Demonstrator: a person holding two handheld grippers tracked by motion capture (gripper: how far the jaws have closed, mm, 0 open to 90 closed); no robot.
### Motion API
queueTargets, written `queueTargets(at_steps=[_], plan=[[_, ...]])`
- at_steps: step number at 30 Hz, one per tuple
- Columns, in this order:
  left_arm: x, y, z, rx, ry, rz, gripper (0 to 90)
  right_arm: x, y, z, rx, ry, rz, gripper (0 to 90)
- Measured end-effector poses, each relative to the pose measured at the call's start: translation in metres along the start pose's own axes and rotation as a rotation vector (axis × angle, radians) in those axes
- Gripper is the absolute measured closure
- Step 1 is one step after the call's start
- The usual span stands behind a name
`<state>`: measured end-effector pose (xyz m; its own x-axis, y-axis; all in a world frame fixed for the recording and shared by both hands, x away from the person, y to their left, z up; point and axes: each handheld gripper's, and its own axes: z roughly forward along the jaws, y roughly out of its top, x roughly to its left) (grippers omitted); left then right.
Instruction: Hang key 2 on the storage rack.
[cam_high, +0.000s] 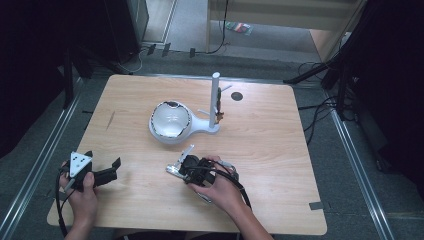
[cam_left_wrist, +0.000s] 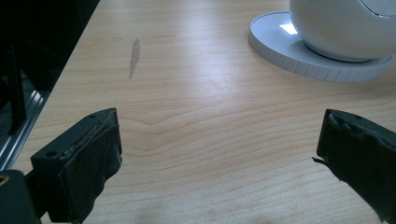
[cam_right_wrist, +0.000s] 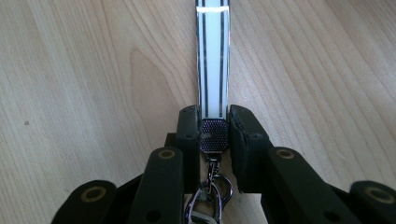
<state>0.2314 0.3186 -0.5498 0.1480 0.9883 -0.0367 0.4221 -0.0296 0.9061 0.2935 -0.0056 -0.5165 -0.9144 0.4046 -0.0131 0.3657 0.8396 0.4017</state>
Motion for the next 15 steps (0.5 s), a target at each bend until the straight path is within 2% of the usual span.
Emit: queueTargets(at_steps=[6,15], plan=[[0.000,0.000,0.000,0.000,-0.001,0.000,0.2,-0.001,-0.002,-0.002,-0.011,-0.048,-0.007,75.6],[0.000,0.000,0.000,-0.002,-0.001,-0.003,0.2,-0.011,-0.007,-0.018,-0.096,-0.056,0.039,75.7]])
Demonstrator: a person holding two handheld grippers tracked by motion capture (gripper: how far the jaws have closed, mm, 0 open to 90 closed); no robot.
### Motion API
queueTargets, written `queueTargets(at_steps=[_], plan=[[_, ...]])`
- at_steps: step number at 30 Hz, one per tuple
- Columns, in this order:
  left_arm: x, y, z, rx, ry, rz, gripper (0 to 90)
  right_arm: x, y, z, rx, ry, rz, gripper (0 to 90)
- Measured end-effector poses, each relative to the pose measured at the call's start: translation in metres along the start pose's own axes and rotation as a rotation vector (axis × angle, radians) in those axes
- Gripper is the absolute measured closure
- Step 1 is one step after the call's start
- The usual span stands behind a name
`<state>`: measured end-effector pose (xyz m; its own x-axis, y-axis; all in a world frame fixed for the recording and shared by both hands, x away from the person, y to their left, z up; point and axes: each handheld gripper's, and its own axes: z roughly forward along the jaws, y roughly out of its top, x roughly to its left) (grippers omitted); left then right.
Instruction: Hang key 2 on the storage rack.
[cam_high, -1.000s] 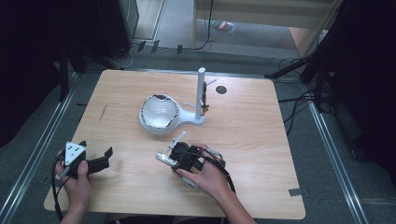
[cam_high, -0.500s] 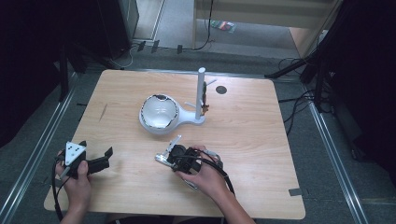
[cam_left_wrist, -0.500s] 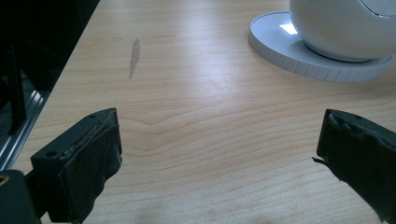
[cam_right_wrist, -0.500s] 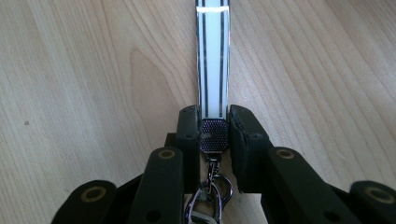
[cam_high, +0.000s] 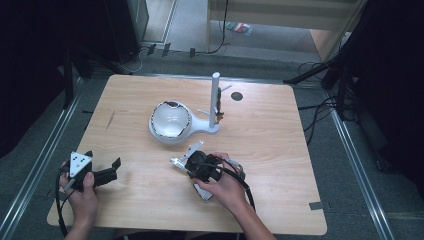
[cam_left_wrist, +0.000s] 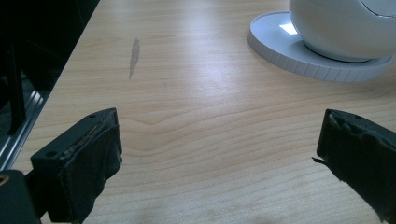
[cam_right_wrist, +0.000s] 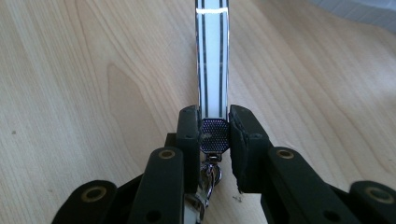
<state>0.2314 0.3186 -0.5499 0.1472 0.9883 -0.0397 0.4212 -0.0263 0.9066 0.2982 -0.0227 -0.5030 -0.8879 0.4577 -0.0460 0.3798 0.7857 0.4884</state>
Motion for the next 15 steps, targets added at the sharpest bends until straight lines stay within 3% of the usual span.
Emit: queueTargets(at_steps=[7,15], plan=[[0.000,0.000,0.000,0.000,0.000,0.000,0.2,-0.007,-0.002,-0.011,-0.068,-0.001,0.027,75.7],[0.000,0.000,0.000,0.001,-0.001,0.000,0.3,-0.018,-0.006,-0.023,-0.137,0.032,0.075,75.7]])
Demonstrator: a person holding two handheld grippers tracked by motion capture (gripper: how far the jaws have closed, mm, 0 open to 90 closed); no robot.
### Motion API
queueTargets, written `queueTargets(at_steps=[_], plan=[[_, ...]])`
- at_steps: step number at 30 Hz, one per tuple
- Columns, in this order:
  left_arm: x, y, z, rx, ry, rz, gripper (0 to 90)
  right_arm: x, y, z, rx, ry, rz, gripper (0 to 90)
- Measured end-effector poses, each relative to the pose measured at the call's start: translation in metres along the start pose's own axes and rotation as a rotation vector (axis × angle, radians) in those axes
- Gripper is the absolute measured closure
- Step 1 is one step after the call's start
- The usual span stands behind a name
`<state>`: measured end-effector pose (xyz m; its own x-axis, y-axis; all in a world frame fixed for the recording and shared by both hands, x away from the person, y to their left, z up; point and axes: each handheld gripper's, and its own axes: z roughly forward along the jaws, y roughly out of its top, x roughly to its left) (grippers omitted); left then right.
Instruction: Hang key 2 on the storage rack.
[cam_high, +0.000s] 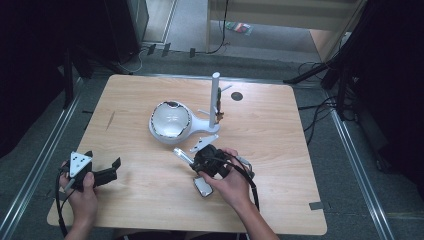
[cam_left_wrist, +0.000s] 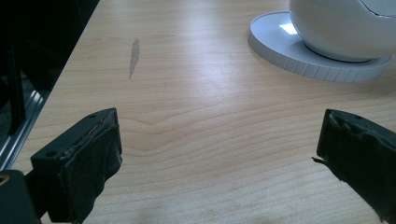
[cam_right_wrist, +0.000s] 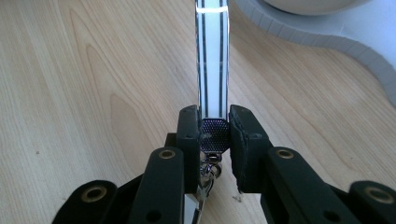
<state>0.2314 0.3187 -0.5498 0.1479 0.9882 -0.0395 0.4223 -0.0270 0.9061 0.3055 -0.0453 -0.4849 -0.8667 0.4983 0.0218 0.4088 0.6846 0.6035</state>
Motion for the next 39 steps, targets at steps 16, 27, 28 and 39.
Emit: queueTargets(at_steps=[16,27,28,39], plan=[[0.000,0.000,0.000,0.002,-0.001,-0.001,0.2,-0.012,-0.004,-0.029,-0.174,-0.055,0.060,75.8],[0.000,0.000,0.000,-0.003,0.000,0.002,0.2,-0.024,-0.007,-0.049,-0.266,-0.080,0.095,75.8],[0.000,0.000,0.000,-0.003,0.000,0.003,0.2,-0.025,-0.007,-0.051,-0.274,-0.085,0.097,75.8],[0.000,0.000,0.000,-0.005,0.005,0.002,0.2,-0.035,-0.009,-0.064,-0.328,-0.100,0.126,75.8]])
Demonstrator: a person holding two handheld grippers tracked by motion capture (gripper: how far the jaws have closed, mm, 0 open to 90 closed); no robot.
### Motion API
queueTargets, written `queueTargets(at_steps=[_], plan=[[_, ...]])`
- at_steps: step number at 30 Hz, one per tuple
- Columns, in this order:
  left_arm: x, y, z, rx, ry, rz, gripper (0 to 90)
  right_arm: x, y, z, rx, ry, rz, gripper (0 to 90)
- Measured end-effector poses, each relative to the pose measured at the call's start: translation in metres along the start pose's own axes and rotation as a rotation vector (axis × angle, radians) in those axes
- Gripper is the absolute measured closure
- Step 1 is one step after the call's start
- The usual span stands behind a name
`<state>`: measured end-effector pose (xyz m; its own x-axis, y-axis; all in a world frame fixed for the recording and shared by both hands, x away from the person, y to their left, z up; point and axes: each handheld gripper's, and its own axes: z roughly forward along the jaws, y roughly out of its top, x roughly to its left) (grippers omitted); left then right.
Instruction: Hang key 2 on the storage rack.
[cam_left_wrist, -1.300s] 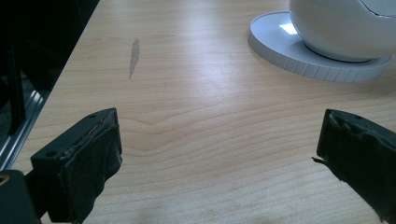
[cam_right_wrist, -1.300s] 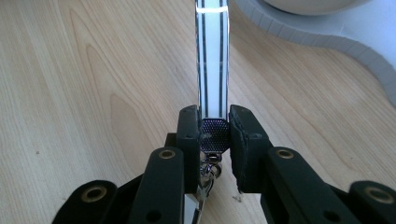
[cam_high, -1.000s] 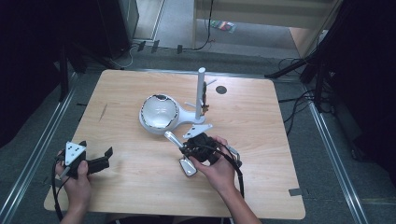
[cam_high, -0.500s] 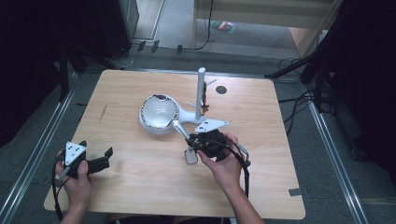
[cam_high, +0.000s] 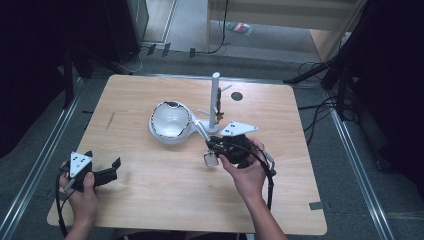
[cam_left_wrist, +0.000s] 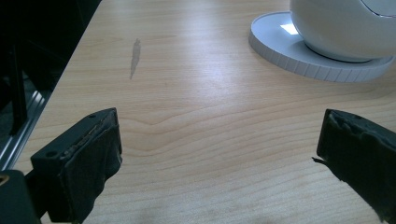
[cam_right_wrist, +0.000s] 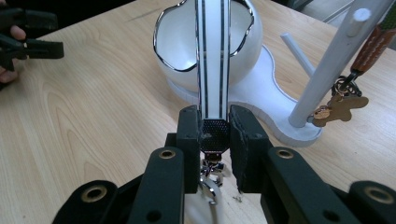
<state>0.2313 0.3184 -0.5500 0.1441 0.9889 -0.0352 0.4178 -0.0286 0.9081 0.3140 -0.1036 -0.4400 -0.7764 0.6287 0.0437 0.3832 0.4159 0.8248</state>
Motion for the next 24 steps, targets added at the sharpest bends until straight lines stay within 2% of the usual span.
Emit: queueTargets(at_steps=[4,16,24], plan=[[0.000,0.000,0.000,-0.002,-0.001,-0.001,0.2,-0.006,0.000,-0.003,-0.020,0.001,0.026,75.8],[-0.001,0.000,0.000,-0.001,0.006,0.000,0.2,-0.019,0.004,-0.007,-0.059,-0.010,0.065,75.8],[-0.001,0.000,-0.001,-0.004,0.006,0.003,0.2,-0.023,0.006,-0.006,-0.077,-0.010,0.069,75.7]])
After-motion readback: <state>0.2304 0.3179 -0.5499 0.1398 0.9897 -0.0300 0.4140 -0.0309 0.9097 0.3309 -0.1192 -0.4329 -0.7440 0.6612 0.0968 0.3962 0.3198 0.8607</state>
